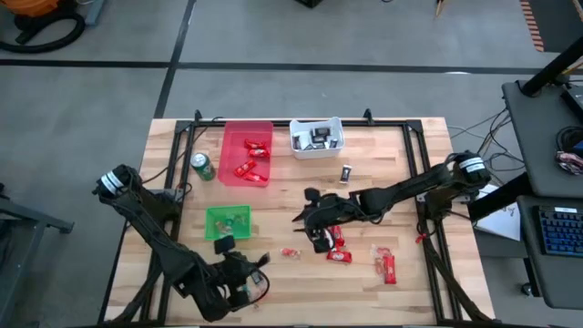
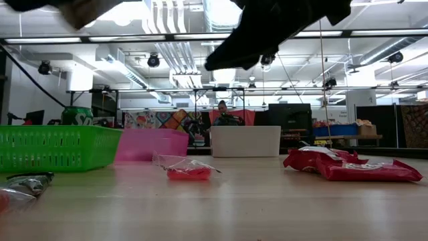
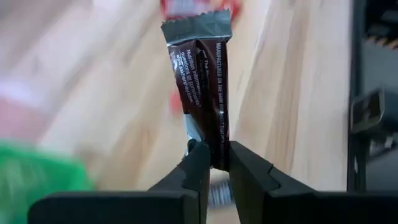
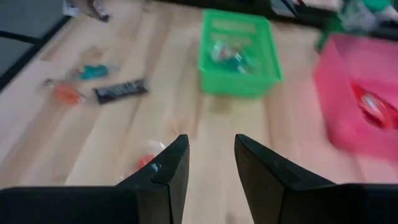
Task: Organize candy in baskets
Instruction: Put the brown chocolate into the white bin
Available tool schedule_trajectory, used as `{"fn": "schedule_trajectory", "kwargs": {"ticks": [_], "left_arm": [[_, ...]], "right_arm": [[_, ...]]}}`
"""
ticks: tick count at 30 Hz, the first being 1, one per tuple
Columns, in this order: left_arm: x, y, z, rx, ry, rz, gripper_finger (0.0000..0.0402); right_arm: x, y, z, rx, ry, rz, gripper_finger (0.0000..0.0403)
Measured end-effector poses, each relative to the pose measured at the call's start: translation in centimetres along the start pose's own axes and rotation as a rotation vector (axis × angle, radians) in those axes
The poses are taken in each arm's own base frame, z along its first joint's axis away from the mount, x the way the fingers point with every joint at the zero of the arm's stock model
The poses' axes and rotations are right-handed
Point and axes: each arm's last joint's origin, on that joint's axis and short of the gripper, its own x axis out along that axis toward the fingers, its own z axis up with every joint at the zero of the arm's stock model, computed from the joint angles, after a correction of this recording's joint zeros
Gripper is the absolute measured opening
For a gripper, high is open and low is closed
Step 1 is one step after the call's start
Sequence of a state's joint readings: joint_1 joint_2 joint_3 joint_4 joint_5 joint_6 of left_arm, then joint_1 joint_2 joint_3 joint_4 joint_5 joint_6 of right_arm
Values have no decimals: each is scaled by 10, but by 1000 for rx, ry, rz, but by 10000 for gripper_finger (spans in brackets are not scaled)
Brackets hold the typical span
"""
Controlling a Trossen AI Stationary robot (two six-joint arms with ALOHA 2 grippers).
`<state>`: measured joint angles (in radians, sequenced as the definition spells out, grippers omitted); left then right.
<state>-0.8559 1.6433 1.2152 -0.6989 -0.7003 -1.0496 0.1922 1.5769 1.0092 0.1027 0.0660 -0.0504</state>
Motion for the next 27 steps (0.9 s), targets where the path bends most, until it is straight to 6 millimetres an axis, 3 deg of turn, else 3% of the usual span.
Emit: {"fn": "schedule_trajectory", "kwargs": {"ticks": [8,15,19,27], "left_arm": [[-3,-9,36,239,-281,-28,37],[2,-17,66,482,-475,-82,38],[16,-7,64,545,-508,-178,36],[29,36,40,390,-682,-330,4]], "right_arm": [[16,14,8,-115,-198,181,123],[15,13,11,-139,-236,188,123],[14,13,10,-138,-219,191,123],[6,13,6,-118,-180,197,123]]}}
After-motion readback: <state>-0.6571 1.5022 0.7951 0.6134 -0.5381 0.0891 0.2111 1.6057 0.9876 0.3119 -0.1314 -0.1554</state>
